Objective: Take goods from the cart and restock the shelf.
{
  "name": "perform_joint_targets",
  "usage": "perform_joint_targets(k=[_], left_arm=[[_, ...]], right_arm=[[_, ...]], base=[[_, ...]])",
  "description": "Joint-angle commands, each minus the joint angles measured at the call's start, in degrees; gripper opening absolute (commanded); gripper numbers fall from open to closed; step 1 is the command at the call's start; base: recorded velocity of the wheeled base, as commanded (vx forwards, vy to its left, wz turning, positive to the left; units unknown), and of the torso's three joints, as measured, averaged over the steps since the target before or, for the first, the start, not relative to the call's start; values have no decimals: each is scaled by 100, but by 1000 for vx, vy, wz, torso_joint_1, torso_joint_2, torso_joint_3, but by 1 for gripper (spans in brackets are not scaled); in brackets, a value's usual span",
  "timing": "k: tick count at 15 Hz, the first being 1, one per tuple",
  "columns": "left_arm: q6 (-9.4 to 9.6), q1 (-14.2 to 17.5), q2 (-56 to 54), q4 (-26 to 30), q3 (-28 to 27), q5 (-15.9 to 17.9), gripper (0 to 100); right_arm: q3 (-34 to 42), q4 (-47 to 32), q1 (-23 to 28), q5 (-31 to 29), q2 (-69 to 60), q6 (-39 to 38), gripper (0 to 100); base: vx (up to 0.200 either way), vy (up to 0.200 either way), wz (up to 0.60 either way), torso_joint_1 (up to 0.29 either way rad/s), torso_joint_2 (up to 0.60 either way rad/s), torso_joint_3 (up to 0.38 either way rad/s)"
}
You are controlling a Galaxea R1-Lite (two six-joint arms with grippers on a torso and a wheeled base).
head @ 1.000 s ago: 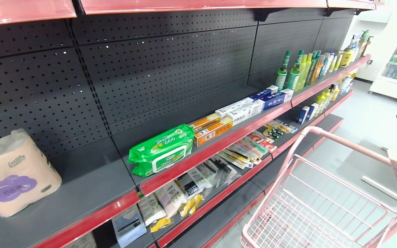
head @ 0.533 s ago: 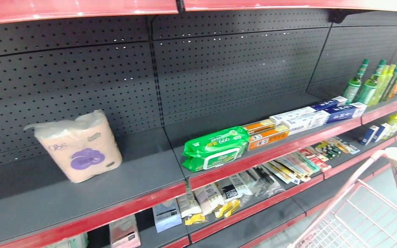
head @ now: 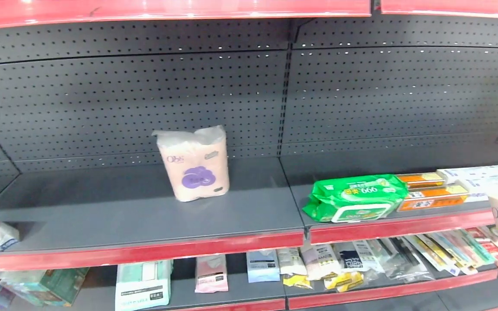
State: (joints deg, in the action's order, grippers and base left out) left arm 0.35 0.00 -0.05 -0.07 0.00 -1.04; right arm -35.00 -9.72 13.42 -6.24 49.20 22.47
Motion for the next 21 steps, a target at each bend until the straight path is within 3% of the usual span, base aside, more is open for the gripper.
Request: perform_joint_targets(k=[1, 6, 13, 16, 17, 18, 19, 20, 21], left_arm=[[0, 0, 5, -1, 0, -2, 100], [9, 0, 5, -1, 0, -2, 100], [35, -53, 189, -1, -9, 77, 100], [158, -44, 128, -10, -9, 139, 100], [167, -35, 110, 7, -167, 130, 100], [149, -53, 778, 60, -923, 60, 100], [-141, -44, 1851, 16, -1644, 7, 100], [-422, -35, 2501, -186, -1969, -99, 100], [-273, -9, 3143, -415, -2065, -283, 100]], right_arm=[[-16, 5, 3, 0, -7, 12, 0], [63, 233, 46, 9, -359, -58, 0], [309, 216, -41, 712, -1941, -638, 0], [635, 277, -68, 861, -2442, -1605, 0], [705, 268, -94, 861, -2609, -1737, 0], [802, 268, -112, 844, -2758, -1816, 0], [846, 268, -112, 835, -2820, -1834, 0], [890, 268, -112, 826, -2828, -1825, 0], [863, 286, -103, 826, -2776, -1807, 0]], base=[[0, 0, 600, 2, 2, 2], [0, 0, 120, 0, 0, 0], [0, 0, 0, 0, 0, 0], [0, 0, 0, 0, 0, 0], [0, 0, 0, 0, 0, 0], [0, 0, 0, 0, 0, 0], [0, 0, 0, 0, 0, 0], [0, 0, 0, 0, 0, 0], [0, 0, 0, 0, 0, 0]])
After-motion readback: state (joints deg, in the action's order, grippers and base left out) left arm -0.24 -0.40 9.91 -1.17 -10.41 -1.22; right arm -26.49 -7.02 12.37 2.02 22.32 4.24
